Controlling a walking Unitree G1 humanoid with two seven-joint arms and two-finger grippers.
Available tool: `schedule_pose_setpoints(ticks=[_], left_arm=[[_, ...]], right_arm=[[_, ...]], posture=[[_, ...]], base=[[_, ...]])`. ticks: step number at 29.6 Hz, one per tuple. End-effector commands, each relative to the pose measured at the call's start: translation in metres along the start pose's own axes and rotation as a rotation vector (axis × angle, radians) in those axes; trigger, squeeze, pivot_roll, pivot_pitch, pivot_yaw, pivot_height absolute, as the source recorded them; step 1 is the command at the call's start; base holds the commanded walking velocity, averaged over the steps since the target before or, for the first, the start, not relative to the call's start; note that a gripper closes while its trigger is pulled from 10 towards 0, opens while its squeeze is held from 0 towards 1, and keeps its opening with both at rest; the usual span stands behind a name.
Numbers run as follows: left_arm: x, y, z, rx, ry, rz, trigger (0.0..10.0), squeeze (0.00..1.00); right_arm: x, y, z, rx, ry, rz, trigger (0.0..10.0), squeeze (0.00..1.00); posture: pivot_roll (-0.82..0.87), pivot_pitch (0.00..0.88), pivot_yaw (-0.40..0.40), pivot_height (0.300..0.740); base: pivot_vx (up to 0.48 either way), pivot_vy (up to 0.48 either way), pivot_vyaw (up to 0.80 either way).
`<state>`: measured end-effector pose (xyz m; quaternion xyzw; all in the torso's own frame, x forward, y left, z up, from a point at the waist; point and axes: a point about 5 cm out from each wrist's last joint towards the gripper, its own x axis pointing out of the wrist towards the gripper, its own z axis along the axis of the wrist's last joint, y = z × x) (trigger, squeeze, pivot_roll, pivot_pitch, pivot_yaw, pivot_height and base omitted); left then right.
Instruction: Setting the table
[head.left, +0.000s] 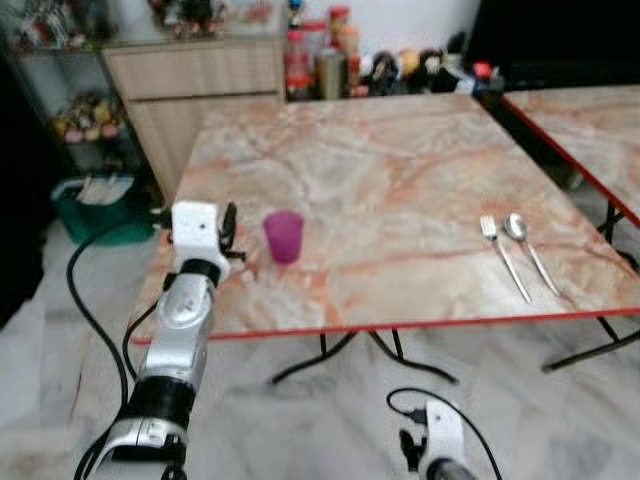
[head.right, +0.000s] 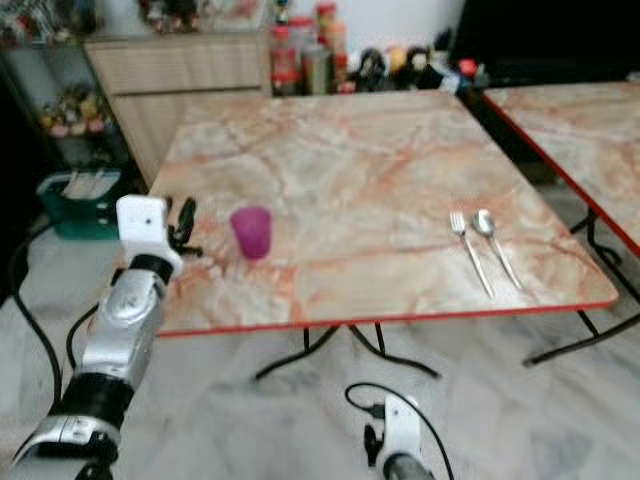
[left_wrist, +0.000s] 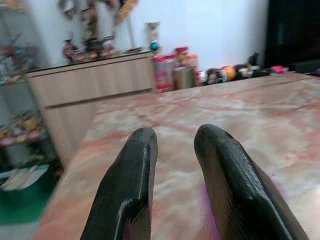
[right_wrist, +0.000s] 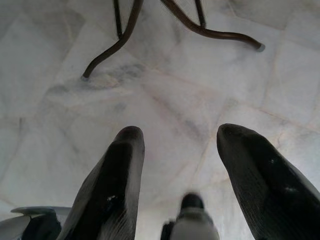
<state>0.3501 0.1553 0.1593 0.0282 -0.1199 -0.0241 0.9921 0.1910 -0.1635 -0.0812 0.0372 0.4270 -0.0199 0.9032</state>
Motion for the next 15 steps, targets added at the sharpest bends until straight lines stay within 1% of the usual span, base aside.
schedule_pose_setpoints(ticks=[1,6,15], left_arm=[[0.0011,-0.0055,0.0035,0.003,-0.013,-0.018,10.0,0.0],[0.0013,-0.0056,0.0033,0.004,-0.011,-0.017,10.0,0.0],[0.0015,-0.0053,0.0037,0.01,-0.009,-0.023,10.0,0.0]], right_arm=[[-0.0005,-0.0071,0.0,-0.006,0.003,-0.018,10.0,0.0],[-0.0006,-0.0062,-0.0007,-0.033,0.007,-0.014,10.0,0.0],[-0.0007,-0.0057,-0.0019,-0.025,0.011,-0.017,10.0,0.0]], posture=[[0.03,0.0,0.017,0.74],[0.03,0.0,0.017,0.74],[0.03,0.0,0.02,0.74]], base=[[0.334,0.0,0.0],[0.337,0.0,0.0],[0.338,0.0,0.0]])
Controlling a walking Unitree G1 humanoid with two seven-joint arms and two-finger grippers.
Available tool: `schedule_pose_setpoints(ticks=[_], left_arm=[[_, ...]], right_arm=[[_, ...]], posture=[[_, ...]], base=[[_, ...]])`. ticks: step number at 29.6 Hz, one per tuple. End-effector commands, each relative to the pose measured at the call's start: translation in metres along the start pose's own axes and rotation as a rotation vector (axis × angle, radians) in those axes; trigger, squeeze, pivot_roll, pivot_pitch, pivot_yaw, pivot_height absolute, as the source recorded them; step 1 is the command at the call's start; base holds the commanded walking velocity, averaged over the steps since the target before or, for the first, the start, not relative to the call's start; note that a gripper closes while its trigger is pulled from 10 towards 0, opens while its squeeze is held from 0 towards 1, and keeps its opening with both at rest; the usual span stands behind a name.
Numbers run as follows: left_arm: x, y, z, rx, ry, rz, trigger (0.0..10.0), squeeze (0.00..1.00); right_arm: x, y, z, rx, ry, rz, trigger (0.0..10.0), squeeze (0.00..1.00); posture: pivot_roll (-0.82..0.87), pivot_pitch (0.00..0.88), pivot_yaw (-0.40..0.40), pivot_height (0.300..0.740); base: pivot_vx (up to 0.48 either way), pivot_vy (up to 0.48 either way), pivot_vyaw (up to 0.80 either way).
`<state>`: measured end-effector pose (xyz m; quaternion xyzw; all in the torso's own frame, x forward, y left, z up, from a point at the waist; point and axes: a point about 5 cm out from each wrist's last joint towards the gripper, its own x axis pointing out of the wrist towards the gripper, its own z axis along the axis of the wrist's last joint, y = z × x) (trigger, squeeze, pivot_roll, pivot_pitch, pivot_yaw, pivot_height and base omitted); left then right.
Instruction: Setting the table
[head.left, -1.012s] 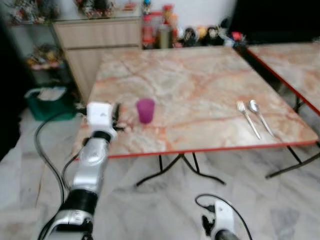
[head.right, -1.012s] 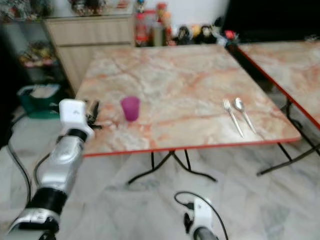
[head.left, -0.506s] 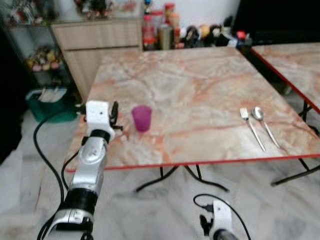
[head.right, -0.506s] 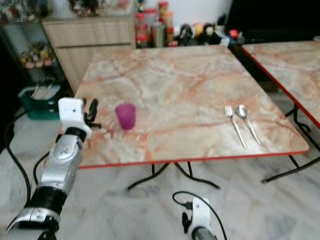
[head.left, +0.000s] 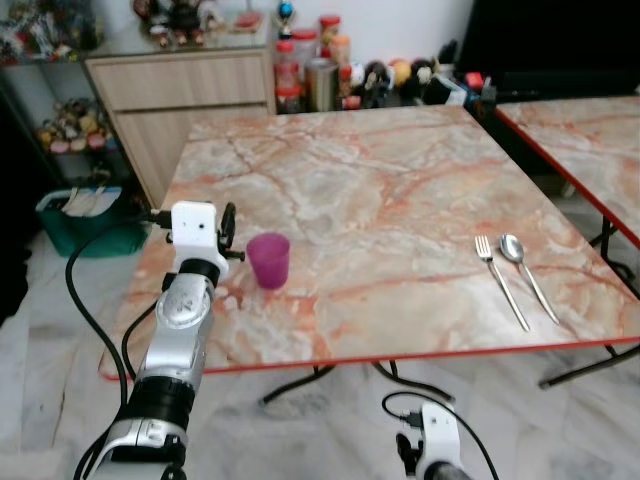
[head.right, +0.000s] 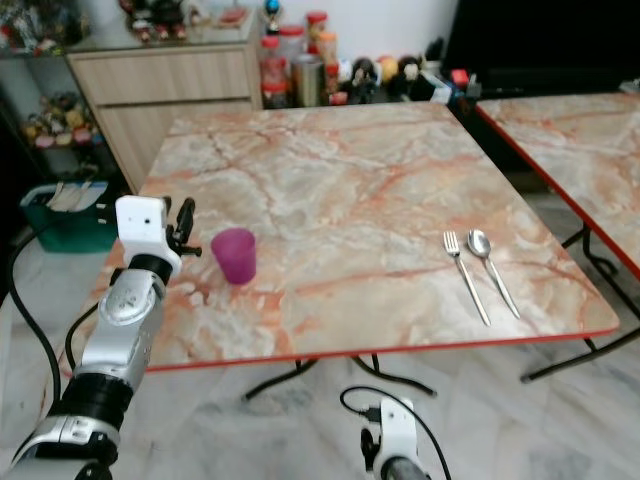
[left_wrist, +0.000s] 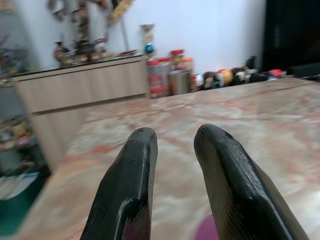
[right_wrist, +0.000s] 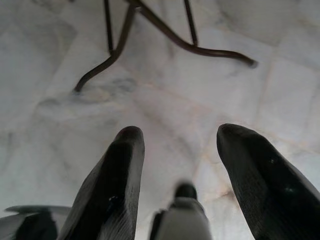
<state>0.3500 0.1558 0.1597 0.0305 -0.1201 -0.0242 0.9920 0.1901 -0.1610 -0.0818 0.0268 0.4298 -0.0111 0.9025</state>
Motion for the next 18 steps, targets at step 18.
schedule_pose_setpoints(ticks=[18], left_arm=[[0.006,0.0,0.002,-0.164,0.089,0.017,10.0,0.0]], right_arm=[[-0.011,-0.025,-0.031,-0.002,0.085,-0.072,10.0,0.0]], posture=[[0.02,0.0,0.035,0.74]], base=[[0.056,0.0,0.0]])
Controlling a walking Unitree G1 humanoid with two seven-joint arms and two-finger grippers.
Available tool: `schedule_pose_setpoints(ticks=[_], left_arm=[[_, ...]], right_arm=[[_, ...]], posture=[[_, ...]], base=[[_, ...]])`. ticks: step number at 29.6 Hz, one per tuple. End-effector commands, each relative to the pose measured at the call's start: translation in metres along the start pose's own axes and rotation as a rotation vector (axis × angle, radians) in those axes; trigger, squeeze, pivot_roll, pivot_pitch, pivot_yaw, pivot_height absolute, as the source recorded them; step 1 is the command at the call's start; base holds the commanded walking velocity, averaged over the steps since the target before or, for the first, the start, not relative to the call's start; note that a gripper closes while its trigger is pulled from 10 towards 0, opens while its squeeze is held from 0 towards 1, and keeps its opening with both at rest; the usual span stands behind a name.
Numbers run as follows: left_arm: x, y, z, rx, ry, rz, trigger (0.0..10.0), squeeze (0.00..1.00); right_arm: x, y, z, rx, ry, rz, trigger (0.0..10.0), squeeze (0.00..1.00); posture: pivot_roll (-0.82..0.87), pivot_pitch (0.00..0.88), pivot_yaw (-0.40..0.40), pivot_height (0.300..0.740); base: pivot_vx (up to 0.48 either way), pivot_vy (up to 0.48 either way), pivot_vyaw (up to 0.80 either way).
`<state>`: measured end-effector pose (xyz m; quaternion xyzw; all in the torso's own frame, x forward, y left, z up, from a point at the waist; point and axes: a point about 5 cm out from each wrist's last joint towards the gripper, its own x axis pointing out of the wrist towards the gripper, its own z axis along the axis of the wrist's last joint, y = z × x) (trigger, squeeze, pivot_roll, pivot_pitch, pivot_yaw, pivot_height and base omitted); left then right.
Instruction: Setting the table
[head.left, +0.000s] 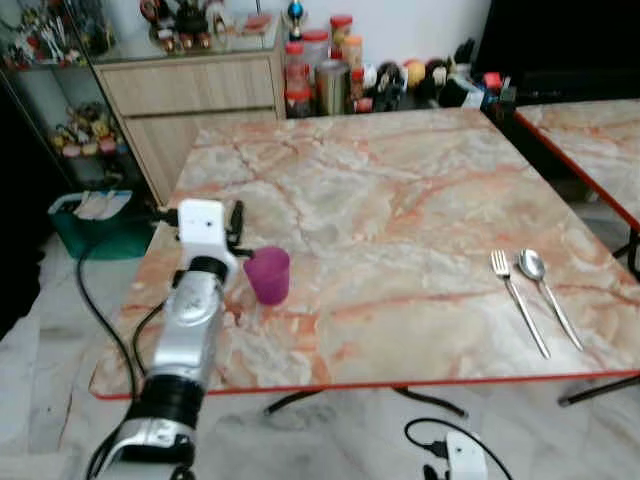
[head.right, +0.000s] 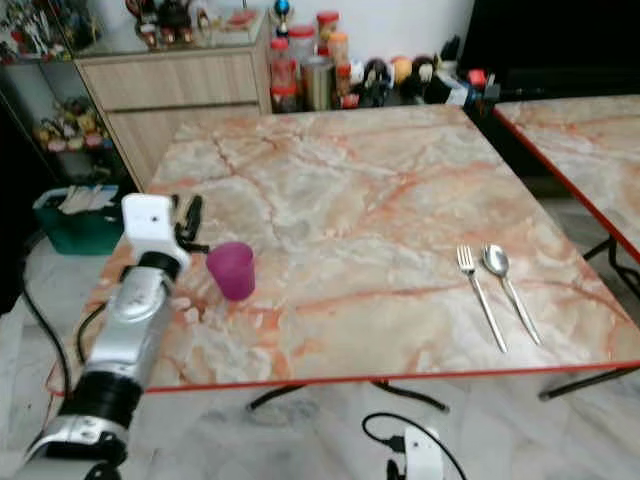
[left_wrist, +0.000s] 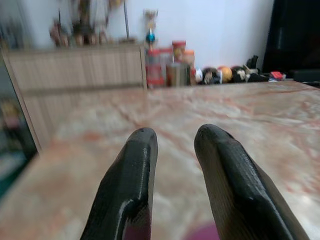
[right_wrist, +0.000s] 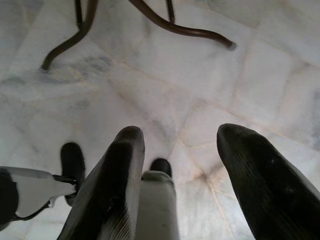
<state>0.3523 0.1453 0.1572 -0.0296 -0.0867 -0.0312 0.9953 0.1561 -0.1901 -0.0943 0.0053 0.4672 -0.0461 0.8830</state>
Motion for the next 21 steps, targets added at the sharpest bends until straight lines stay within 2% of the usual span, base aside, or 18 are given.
schedule_pose_setpoints(ticks=[1,2,3,7,8,9,14,17,21], left_arm=[[0.003,0.01,0.006,-0.041,0.024,0.018,10.0,0.0],[0.003,0.01,0.005,-0.041,0.039,0.005,10.0,0.65],[0.003,0.011,0.006,-0.045,0.045,-0.007,10.0,1.0],[0.004,0.011,0.011,-0.031,0.067,-0.028,10.0,1.0],[0.006,0.008,0.011,-0.014,0.092,-0.041,10.0,0.92],[0.007,0.007,0.011,-0.011,0.109,-0.053,10.0,0.0],[0.012,-0.013,0.0,-0.001,0.219,-0.147,10.0,0.0],[0.013,-0.02,-0.006,0.02,0.264,-0.167,10.0,0.0],[0.018,-0.027,-0.009,0.001,0.299,-0.178,10.0,0.0]], right_arm=[[0.001,0.006,0.001,0.006,0.003,0.012,10.0,0.0],[0.001,0.007,0.002,0.006,0.001,0.015,10.0,0.0],[0.001,0.008,0.003,0.006,-0.001,0.017,10.0,0.0],[0.002,0.01,0.006,0.004,-0.006,0.024,10.0,0.0],[0.002,0.011,0.007,-0.001,-0.007,0.029,10.0,0.0],[0.002,0.011,0.007,-0.002,-0.007,0.03,10.0,0.0],[0.003,0.014,0.009,-0.002,-0.011,0.038,10.0,0.0],[0.003,0.016,0.01,-0.002,-0.013,0.042,10.0,0.0],[0.003,0.015,0.009,0.0,-0.012,0.041,10.0,0.0]], posture=[[0.02,0.0,0.035,0.74],[0.02,0.0,0.035,0.74],[0.03,0.0,0.032,0.74],[0.04,0.0,0.026,0.74],[0.04,0.0,0.026,0.74],[0.04,0.0,0.026,0.74],[0.04,0.0,0.023,0.74],[0.03,0.0,0.028,0.74],[0.02,0.0,0.037,0.74]], base=[[0.0,0.0,0.0],[0.0,0.0,0.0],[0.0,0.0,0.0],[0.0,0.0,0.0],[0.0,0.0,0.0],[0.0,0.0,0.0],[0.0,0.0,0.0],[0.0,0.0,0.0],[0.0,0.0,0.0]])
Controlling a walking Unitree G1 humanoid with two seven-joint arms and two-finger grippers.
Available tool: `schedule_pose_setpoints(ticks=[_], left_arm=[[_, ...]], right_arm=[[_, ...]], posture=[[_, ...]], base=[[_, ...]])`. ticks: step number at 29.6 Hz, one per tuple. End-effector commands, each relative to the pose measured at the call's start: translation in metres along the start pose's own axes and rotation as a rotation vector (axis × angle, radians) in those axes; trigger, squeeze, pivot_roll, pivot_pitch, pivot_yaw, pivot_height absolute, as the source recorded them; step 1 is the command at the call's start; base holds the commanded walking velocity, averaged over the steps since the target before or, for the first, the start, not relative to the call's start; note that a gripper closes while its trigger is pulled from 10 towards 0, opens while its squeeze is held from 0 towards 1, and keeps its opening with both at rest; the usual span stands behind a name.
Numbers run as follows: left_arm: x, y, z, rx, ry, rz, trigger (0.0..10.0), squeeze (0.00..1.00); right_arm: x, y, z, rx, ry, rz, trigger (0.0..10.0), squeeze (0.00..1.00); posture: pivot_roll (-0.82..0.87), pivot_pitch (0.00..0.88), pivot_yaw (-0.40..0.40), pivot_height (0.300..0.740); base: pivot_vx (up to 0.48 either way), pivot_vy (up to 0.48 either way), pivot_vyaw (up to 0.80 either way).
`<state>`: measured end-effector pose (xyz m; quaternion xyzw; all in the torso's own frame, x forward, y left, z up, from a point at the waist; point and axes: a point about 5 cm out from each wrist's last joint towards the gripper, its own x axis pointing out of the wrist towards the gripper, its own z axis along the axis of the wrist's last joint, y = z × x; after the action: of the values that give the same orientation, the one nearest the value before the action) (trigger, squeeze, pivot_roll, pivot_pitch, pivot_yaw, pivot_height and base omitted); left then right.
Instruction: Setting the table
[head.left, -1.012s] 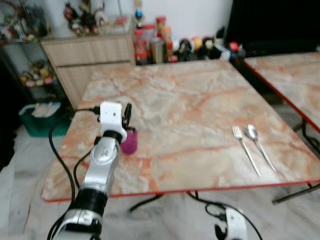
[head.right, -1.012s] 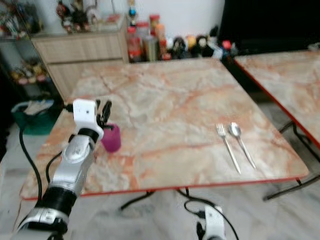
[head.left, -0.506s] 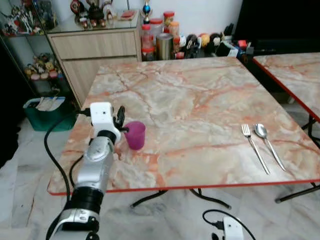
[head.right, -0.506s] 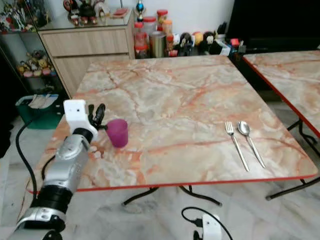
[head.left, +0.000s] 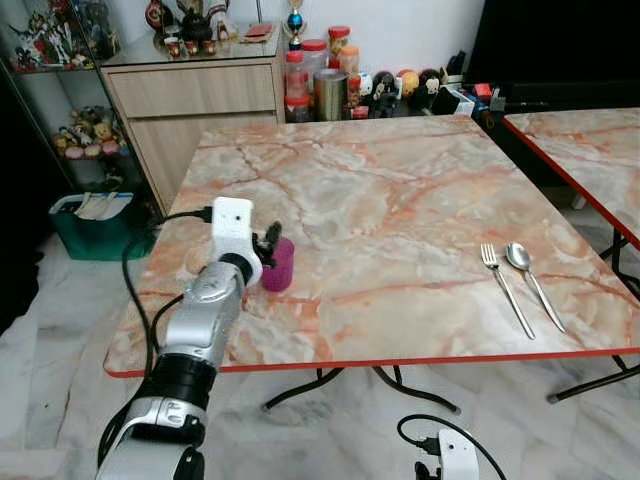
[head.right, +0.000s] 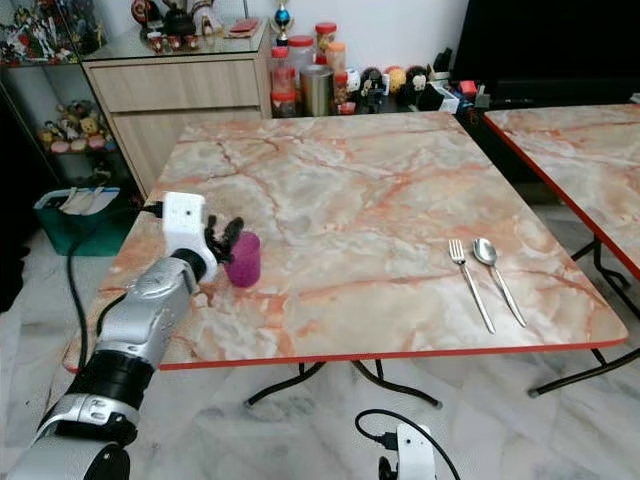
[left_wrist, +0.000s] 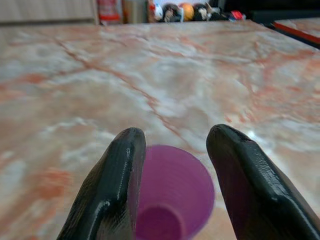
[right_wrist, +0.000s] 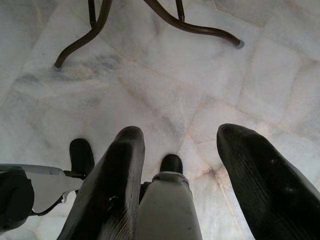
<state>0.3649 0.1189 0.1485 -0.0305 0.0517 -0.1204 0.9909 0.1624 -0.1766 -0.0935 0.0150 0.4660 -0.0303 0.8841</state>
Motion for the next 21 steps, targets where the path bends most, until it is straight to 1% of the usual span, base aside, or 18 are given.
schedule_pose_setpoints(ticks=[1,4,6,9,12,15,21], left_arm=[[0.006,-0.002,0.005,0.026,0.029,-0.003,10.0,0.0],[0.008,-0.002,0.005,0.029,0.049,-0.002,10.0,0.0],[0.009,-0.001,0.004,0.05,0.073,-0.01,10.0,0.0],[0.011,0.002,0.006,0.044,0.07,0.011,10.0,0.0],[0.013,0.003,0.012,0.028,0.043,0.028,10.0,0.0],[0.014,0.005,0.015,0.036,0.034,0.04,10.0,0.0],[0.012,0.017,0.005,0.056,0.058,0.127,10.0,0.0]], right_arm=[[0.001,0.001,0.003,-0.002,-0.009,0.003,10.0,0.0],[0.0,0.0,0.002,-0.001,-0.007,0.0,10.0,0.0],[0.0,-0.001,0.002,0.002,-0.006,-0.002,10.0,0.0],[0.0,-0.001,0.001,0.005,-0.004,-0.005,10.0,0.0],[0.0,-0.001,0.001,0.002,-0.003,-0.003,10.0,0.0],[0.0,-0.001,0.001,0.0,-0.003,-0.001,10.0,0.0],[0.001,0.0,0.003,-0.005,-0.009,0.003,10.0,0.0]], posture=[[0.02,0.0,0.037,0.74],[0.02,0.0,0.039,0.74],[0.02,0.0,0.044,0.74],[0.02,0.0,0.045,0.74],[0.02,0.0,0.044,0.74],[0.02,0.0,0.043,0.74],[0.02,0.0,0.036,0.74]], base=[[0.0,0.0,0.0],[0.0,0.0,0.0],[0.0,0.0,0.0],[0.0,0.0,0.0],[0.0,0.0,0.0],[0.0,0.0,0.0],[0.0,0.0,0.0]])
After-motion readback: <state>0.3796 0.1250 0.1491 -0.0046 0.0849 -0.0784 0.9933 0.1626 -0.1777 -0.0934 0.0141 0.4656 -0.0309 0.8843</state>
